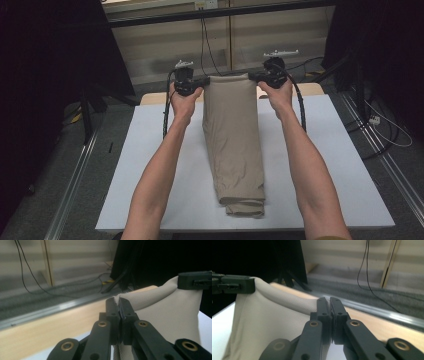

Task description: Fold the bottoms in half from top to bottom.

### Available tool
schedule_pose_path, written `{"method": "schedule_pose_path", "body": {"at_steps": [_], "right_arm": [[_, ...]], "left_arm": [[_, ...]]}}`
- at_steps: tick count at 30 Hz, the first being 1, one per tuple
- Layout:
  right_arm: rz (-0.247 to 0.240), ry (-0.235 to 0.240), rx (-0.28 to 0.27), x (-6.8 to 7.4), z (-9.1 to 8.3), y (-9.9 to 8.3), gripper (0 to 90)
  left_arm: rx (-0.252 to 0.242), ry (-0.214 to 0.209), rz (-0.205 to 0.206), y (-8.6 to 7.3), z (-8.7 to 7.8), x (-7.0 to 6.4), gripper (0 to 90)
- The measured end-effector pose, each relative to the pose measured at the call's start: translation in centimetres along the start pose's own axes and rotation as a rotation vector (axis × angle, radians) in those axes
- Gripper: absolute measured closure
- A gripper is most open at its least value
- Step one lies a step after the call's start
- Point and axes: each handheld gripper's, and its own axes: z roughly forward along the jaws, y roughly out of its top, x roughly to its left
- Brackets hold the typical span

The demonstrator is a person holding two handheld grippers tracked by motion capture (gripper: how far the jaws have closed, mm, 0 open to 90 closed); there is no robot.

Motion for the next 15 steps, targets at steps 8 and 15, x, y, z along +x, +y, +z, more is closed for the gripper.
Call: {"method": "schedule_pose_path", "body": {"at_steps": [8,15], "right_arm": [[-0.032,0.054,-0.018,1.4,-2.6,-1.1,88.0],[-0.061,0.11,-0.043,3.3,-6.6,-4.1,88.0]], "left_arm": [[-0.03,-0.077,0.001,-2.0,-2.8,-1.7,87.8],[-0.044,-0.143,0.041,-4.8,-6.9,-4.4,87.6]]}}
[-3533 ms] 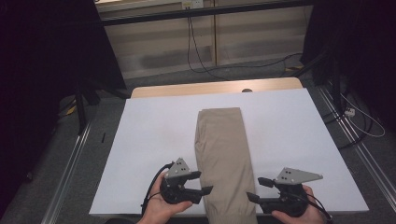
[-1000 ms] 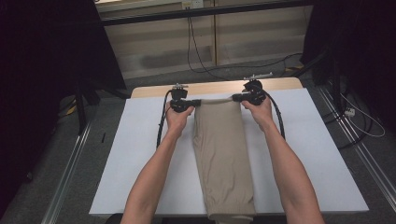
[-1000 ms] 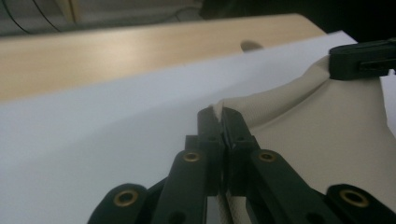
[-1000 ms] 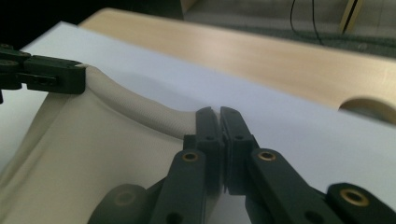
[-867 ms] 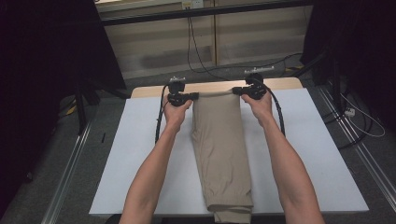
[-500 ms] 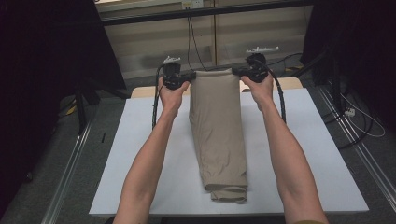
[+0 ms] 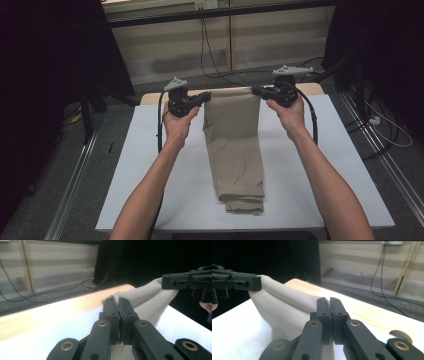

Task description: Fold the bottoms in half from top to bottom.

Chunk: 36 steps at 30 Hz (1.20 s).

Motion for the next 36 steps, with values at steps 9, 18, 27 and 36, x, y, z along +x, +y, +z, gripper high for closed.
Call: {"method": "schedule_pose_path", "body": {"at_steps": [9,18,27,36], "right_arm": [[-0.036,0.061,0.014,4.4,-5.5,-4.7,87.9],[-0.012,0.115,0.038,6.7,-8.4,-9.7,87.9],[-0.022,0.149,0.146,8.8,-10.2,-14.1,87.5],[-0.03,0.163,0.213,10.8,-11.8,-16.5,87.1]], "left_arm": [[0.049,-0.103,0.052,-3.8,-4.4,-4.2,87.5],[0.134,-0.133,0.089,-8.5,-6.9,-7.3,87.4],[0.248,-0.199,0.153,-12.5,-8.7,-10.0,86.8],[0.315,-0.238,0.159,-14.2,-10.0,-11.6,86.7]]}}
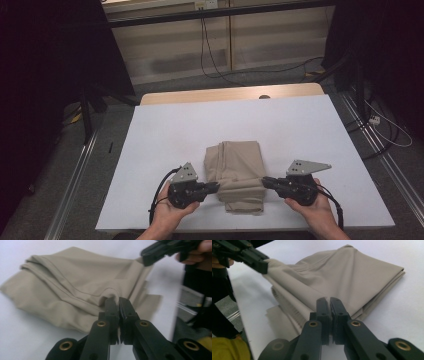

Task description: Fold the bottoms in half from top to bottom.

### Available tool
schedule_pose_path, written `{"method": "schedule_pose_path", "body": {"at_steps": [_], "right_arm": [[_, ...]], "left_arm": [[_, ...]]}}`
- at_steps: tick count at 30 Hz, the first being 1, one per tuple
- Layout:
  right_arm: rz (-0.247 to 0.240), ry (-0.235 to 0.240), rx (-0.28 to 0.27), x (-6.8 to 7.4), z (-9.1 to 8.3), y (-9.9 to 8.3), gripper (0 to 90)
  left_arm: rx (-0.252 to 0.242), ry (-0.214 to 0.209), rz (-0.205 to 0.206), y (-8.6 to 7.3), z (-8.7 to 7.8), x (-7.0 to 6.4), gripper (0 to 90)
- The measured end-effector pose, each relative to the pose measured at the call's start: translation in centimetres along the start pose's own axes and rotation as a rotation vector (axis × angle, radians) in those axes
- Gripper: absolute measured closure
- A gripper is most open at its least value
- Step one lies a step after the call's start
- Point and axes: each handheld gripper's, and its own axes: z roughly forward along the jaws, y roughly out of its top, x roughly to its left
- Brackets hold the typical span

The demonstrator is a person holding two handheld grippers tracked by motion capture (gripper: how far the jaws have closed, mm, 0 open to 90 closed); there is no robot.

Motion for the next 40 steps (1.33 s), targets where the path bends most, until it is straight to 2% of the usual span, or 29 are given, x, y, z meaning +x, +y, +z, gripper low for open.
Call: {"method": "schedule_pose_path", "body": {"at_steps": [1,2,3,5,7,8,10,11,12,13,15,16,17,18,20,22,24,26,28,30,31,33,35,38,40], "right_arm": [[-0.008,0.009,-0.004,0.3,-0.3,-0.1,87.1],[-0.006,0.012,-0.007,0.5,-0.5,-0.2,87.1],[-0.005,0.021,-0.007,0.9,-0.7,-0.5,87.0],[0.0,0.021,0.022,1.5,-0.8,-1.3,85.9],[-0.013,0.019,0.052,2.0,-0.9,-2.1,81.6],[-0.02,0.003,0.05,2.1,-1.0,-2.3,77.0],[-0.017,-0.006,0.031,2.1,-1.2,-2.4,60.0],[-0.01,-0.026,0.022,2.0,-1.2,-2.4,54.9],[-0.007,-0.031,0.008,1.9,-1.3,-2.4,52.0],[-0.005,-0.036,-0.007,1.7,-1.4,-2.3,48.0],[0.008,-0.068,-0.041,1.4,-1.6,-2.1,37.6],[0.016,-0.081,-0.058,1.2,-1.8,-2.0,35.5],[0.019,-0.109,-0.081,1.0,-2.0,-1.9,30.0],[0.029,-0.13,-0.098,0.8,-2.2,-1.8,24.0],[0.049,-0.166,-0.119,0.2,-2.6,-1.7,21.3],[0.052,-0.202,-0.14,-0.2,-3.1,-1.7,15.0],[0.073,-0.234,-0.161,-0.8,-3.7,-1.7,9.5],[0.095,-0.261,-0.173,-1.3,-4.0,-2.0,5.1],[0.101,-0.272,-0.183,-1.5,-4.3,-2.2,3.1],[0.132,-0.281,-0.202,-1.5,-4.5,-2.4,4.4],[0.147,-0.306,-0.21,-1.6,-4.5,-2.4,4.5],[0.134,-0.336,-0.215,-1.5,-4.3,-2.5,5.6],[0.114,-0.359,-0.209,-1.4,-4.0,-2.5,5.9],[0.121,-0.363,-0.212,-1.3,-3.8,-2.5,6.1],[0.113,-0.352,-0.213,-1.2,-3.9,-2.4,5.9]], "left_arm": [[-0.007,0.0,-0.003,-0.2,-0.2,-0.3,86.7],[-0.017,-0.021,-0.019,-0.6,-0.4,-0.6,86.6],[-0.013,-0.028,-0.018,-0.8,-0.5,-0.9,86.3],[0.011,-0.029,0.007,-1.3,-0.4,-1.4,85.8],[0.03,-0.043,0.003,-1.8,-0.1,-1.4,83.7],[0.03,-0.044,0.005,-1.9,-0.1,-1.3,78.9],[0.016,-0.008,-0.009,-1.8,-0.1,-1.0,57.5],[0.003,0.004,-0.017,-1.8,-0.3,-0.8,48.9],[-0.015,0.015,-0.019,-1.7,-0.5,-0.7,44.8],[-0.026,0.031,-0.015,-1.6,-0.6,-0.5,41.2],[-0.052,0.098,-0.02,-1.5,-1.1,0.2,30.6],[-0.063,0.135,-0.022,-1.5,-1.3,0.6,27.0],[-0.076,0.159,-0.037,-1.5,-1.5,1.1,22.8],[-0.078,0.201,-0.046,-1.6,-1.7,1.7,20.2],[-0.099,0.257,-0.079,-1.8,-2.0,2.7,13.1],[-0.132,0.317,-0.113,-2.0,-2.6,3.5,10.0],[-0.164,0.354,-0.111,-2.0,-3.3,3.8,7.4],[-0.181,0.355,-0.099,-2.2,-3.8,3.9,4.9],[-0.193,0.347,-0.127,-2.5,-4.1,4.0,4.0],[-0.187,0.333,-0.139,-2.7,-4.3,4.4,4.0],[-0.185,0.333,-0.151,-2.7,-4.3,4.5,4.0],[-0.165,0.339,-0.151,-2.8,-4.1,4.6,4.5],[-0.175,0.336,-0.138,-2.7,-4.1,4.6,5.1],[-0.182,0.332,-0.129,-2.6,-4.1,4.3,5.1],[-0.187,0.328,-0.136,-2.6,-4.1,4.2,5.1]]}}
